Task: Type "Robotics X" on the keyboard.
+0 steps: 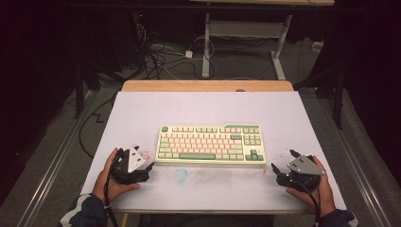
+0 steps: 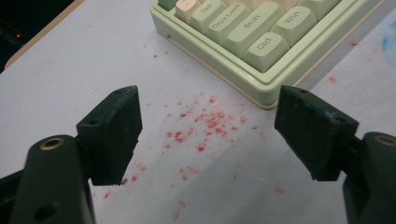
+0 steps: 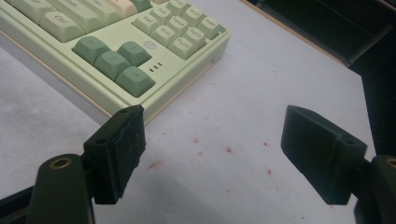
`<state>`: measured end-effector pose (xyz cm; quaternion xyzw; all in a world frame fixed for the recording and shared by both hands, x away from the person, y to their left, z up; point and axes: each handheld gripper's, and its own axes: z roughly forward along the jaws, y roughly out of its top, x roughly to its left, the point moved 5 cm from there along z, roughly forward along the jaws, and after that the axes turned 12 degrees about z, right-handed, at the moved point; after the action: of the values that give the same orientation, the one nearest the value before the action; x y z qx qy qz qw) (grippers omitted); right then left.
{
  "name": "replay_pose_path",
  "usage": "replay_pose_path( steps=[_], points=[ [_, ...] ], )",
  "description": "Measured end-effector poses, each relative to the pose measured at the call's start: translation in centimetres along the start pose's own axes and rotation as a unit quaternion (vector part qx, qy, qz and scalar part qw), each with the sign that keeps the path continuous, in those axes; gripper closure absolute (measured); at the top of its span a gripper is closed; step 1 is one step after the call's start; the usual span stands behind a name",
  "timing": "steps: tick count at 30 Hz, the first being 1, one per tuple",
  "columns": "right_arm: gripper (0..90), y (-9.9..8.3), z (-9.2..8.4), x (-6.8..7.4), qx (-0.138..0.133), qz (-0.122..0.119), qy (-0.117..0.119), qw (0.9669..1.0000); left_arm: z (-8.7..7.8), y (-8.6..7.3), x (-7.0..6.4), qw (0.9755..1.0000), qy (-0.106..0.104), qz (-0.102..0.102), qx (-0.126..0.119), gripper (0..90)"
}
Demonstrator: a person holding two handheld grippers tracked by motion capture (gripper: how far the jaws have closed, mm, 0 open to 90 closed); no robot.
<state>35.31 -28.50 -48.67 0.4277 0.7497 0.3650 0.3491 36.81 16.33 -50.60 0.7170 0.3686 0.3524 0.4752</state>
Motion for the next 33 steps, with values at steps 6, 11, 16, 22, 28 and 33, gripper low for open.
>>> replay_pose_path(
  steps=[6,11,16,22,28,33],
  points=[
    [22.7,0.1,0.0,0.0,-0.001,0.003,-0.003,1.0000,-0.3,-0.2,-0.1,1.0000,0.001,0.004,0.002,22.2],
    [22.8,0.3,-0.2,0.2,-0.004,-0.004,-0.004,1.0000,-0.7,-0.3,-0.1,0.9999,0.000,0.010,0.000,22.2],
    [23.1,0.3,0.1,0.1,-0.002,-0.001,-0.001,1.0000,-0.5,-0.2,0.1,0.9999,0.003,0.011,0.000,22.8],
    [25.6,0.4,0.5,0.2,0.002,0.002,0.007,1.0000,-0.5,-0.2,-0.2,0.9999,-0.003,0.013,0.001,23.6],
    [31.4,1.1,0.4,0.6,-0.010,0.008,0.035,0.9993,-0.4,0.1,-0.5,0.9998,-0.015,0.010,-0.003,23.4],
    [50.5,2.3,0.5,1.2,-0.014,0.019,0.078,0.9967,0.0,0.5,-0.2,0.9998,-0.016,0.002,-0.006,22.9]
  ],
)
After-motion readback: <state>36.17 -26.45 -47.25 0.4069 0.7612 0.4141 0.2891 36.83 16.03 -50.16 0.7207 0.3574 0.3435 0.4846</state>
